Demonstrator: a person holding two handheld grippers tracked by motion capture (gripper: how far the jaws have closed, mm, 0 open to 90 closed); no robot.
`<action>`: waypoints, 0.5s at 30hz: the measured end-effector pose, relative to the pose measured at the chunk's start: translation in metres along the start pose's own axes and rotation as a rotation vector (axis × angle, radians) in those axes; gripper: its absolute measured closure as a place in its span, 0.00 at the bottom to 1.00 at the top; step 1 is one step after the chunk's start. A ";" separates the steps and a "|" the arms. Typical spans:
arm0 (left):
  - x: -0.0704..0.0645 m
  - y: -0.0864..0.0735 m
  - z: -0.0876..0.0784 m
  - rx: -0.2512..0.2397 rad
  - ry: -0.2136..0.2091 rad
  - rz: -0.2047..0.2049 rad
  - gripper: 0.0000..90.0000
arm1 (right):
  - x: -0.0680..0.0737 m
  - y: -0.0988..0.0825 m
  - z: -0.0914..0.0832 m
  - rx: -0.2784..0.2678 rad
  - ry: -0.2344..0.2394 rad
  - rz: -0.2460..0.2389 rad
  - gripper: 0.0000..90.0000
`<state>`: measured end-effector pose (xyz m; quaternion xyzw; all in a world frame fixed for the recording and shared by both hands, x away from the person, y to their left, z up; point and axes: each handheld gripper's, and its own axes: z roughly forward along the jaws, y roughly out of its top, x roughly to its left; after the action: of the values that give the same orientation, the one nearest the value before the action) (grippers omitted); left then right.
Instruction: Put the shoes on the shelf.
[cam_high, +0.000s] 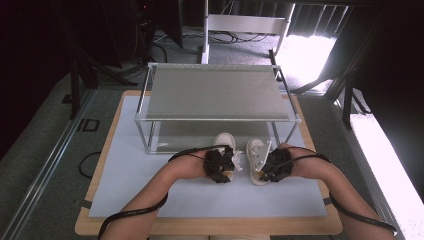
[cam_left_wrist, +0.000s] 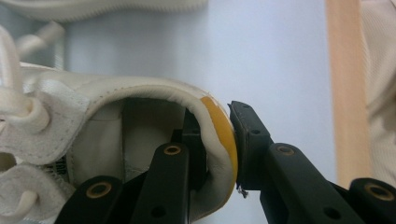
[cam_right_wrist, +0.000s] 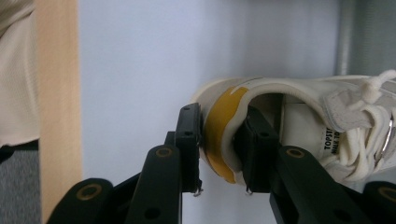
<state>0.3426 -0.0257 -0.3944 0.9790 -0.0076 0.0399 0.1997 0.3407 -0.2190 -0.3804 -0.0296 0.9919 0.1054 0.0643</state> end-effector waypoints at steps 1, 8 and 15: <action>0.003 0.000 0.000 -0.007 0.004 -0.004 0.86 | -0.003 0.000 0.000 -0.005 0.001 0.010 0.79; 0.025 -0.002 0.011 -0.079 0.027 -0.022 0.86 | -0.023 0.000 0.002 -0.028 -0.044 0.043 0.79; 0.045 -0.002 0.024 -0.125 0.014 -0.027 0.86 | -0.040 0.004 0.002 -0.028 -0.035 0.054 0.79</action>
<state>0.3897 -0.0333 -0.4140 0.9643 0.0045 0.0433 0.2611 0.3806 -0.2126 -0.3761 -0.0016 0.9895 0.1213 0.0782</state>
